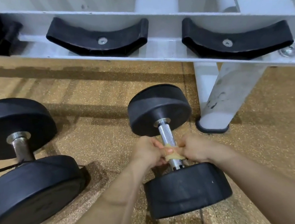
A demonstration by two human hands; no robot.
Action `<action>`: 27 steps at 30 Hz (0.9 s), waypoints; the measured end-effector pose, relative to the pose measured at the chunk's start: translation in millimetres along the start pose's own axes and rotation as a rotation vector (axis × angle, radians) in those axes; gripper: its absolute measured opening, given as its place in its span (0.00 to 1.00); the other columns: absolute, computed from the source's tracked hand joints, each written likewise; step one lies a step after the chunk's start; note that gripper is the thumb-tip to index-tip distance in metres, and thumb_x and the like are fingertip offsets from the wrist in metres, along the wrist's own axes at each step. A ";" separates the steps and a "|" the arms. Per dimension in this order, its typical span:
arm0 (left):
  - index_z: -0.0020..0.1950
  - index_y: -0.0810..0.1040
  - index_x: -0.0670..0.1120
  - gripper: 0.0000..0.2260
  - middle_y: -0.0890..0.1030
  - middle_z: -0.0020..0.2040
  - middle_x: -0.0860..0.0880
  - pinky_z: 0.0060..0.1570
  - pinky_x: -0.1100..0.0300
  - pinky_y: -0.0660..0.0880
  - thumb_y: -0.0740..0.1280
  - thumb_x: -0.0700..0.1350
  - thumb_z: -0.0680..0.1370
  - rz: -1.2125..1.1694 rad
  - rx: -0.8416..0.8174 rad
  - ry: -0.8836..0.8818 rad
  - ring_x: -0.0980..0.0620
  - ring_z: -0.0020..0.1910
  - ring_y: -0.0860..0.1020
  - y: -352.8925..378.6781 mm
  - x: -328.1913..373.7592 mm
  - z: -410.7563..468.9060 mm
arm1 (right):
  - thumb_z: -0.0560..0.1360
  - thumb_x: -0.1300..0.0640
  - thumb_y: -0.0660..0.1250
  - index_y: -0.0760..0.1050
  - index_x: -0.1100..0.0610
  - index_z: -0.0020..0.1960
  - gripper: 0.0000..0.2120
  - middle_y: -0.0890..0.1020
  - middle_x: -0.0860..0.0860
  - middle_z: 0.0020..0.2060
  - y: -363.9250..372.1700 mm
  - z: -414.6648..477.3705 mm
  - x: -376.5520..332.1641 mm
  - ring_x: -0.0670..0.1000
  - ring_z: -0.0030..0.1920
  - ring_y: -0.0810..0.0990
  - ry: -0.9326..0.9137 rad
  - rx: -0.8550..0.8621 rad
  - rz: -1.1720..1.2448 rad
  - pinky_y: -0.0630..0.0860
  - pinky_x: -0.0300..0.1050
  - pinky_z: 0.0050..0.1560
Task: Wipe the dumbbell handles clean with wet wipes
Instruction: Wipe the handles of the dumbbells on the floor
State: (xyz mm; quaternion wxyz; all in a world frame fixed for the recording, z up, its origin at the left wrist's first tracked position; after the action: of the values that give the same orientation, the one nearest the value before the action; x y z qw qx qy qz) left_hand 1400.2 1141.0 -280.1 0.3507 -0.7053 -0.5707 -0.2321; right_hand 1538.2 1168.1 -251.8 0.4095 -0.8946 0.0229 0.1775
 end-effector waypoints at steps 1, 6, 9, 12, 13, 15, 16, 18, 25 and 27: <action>0.39 0.76 0.41 0.09 0.80 0.30 0.45 0.26 0.63 0.77 0.76 0.38 0.71 0.008 -0.007 0.010 0.53 0.26 0.78 2.4 -0.9 -1.1 | 0.79 0.51 0.64 0.70 0.55 0.34 0.16 0.75 0.51 0.31 1.6 -2.1 2.5 0.53 0.37 0.74 0.011 -0.018 -0.011 0.65 0.42 0.32; 0.27 0.79 0.49 0.13 0.80 0.29 0.55 0.45 0.57 0.79 0.75 0.38 0.69 0.370 -0.035 0.077 0.56 0.32 0.77 7.3 -16.6 -9.7 | 0.75 0.47 0.69 0.73 0.57 0.35 0.16 0.77 0.54 0.36 1.5 -5.4 0.8 0.54 0.39 0.75 0.074 -0.048 -0.035 0.68 0.43 0.38; 0.31 0.80 0.46 0.11 0.83 0.33 0.48 0.42 0.56 0.79 0.76 0.34 0.67 0.217 -0.027 0.074 0.53 0.32 0.77 1.6 -12.5 -10.2 | 0.71 0.48 0.73 0.78 0.59 0.37 0.14 0.78 0.54 0.35 2.7 -6.1 2.6 0.54 0.39 0.77 0.120 0.011 0.017 0.71 0.44 0.39; 0.33 0.80 0.45 0.09 0.83 0.34 0.47 0.41 0.57 0.81 0.76 0.35 0.70 0.010 0.118 0.086 0.51 0.33 0.80 -12.2 4.7 -2.6 | 0.71 0.52 0.74 0.81 0.54 0.39 0.06 0.80 0.50 0.36 -6.9 -2.7 7.3 0.51 0.40 0.79 0.128 0.231 0.142 0.71 0.41 0.40; 0.34 0.80 0.45 0.08 0.83 0.34 0.46 0.42 0.55 0.82 0.75 0.36 0.71 -0.038 0.161 0.090 0.51 0.34 0.80 -15.2 9.7 0.9 | 0.72 0.53 0.72 0.83 0.52 0.44 0.04 0.82 0.48 0.40 -12.7 0.9 6.6 0.49 0.43 0.79 0.107 0.314 0.219 0.72 0.41 0.43; 0.36 0.80 0.45 0.07 0.84 0.35 0.45 0.43 0.51 0.83 0.74 0.38 0.72 -0.067 0.235 0.112 0.49 0.33 0.82 -18.1 15.6 9.3 | 0.74 0.55 0.71 0.82 0.51 0.53 0.09 0.83 0.48 0.48 -20.1 9.1 -0.8 0.49 0.48 0.80 0.049 0.430 0.334 0.75 0.42 0.49; 0.35 0.79 0.47 0.08 0.84 0.35 0.45 0.43 0.49 0.82 0.74 0.38 0.72 -0.067 0.264 0.126 0.47 0.34 0.83 -18.0 17.6 12.2 | 0.74 0.56 0.70 0.81 0.50 0.55 0.10 0.82 0.50 0.49 -22.0 11.6 -5.5 0.51 0.48 0.80 0.013 0.459 0.390 0.76 0.45 0.52; 0.34 0.79 0.49 0.09 0.83 0.34 0.47 0.43 0.46 0.82 0.74 0.39 0.71 -0.049 0.315 0.155 0.45 0.36 0.83 -17.4 19.0 17.4 | 0.73 0.57 0.70 0.75 0.47 0.51 0.09 0.80 0.52 0.43 -19.9 13.5 -14.6 0.53 0.43 0.81 -0.100 0.442 0.517 0.80 0.54 0.49; 0.49 0.85 0.47 0.14 0.85 0.46 0.49 0.55 0.49 0.79 0.63 0.32 0.76 0.192 0.073 0.312 0.48 0.49 0.83 -28.5 39.6 -3.3 | 0.78 0.54 0.64 0.81 0.52 0.58 0.11 0.80 0.51 0.49 -18.3 17.5 -27.2 0.53 0.50 0.74 -0.400 0.402 -0.146 0.72 0.46 0.49; 0.56 0.82 0.49 0.14 0.82 0.49 0.52 0.54 0.56 0.78 0.63 0.35 0.78 0.543 0.250 0.513 0.53 0.48 0.80 -46.1 59.7 -15.6 | 0.79 0.56 0.63 0.81 0.57 0.56 0.10 0.79 0.52 0.49 -21.4 28.4 -24.3 0.53 0.49 0.76 -0.367 0.435 -0.168 0.69 0.41 0.47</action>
State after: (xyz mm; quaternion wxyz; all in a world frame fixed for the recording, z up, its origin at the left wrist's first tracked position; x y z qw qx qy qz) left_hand 1371.1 1172.2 -216.0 0.6137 -0.7014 -0.2811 -0.2286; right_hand 1511.0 1200.8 -245.2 0.6022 -0.7376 -0.0879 0.2926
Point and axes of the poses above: each hand's wrist, its own z-axis towards the middle knuckle, its own y-axis out of the palm, x = y × z, the point moved 4 cm from there along z, towards the middle knuckle
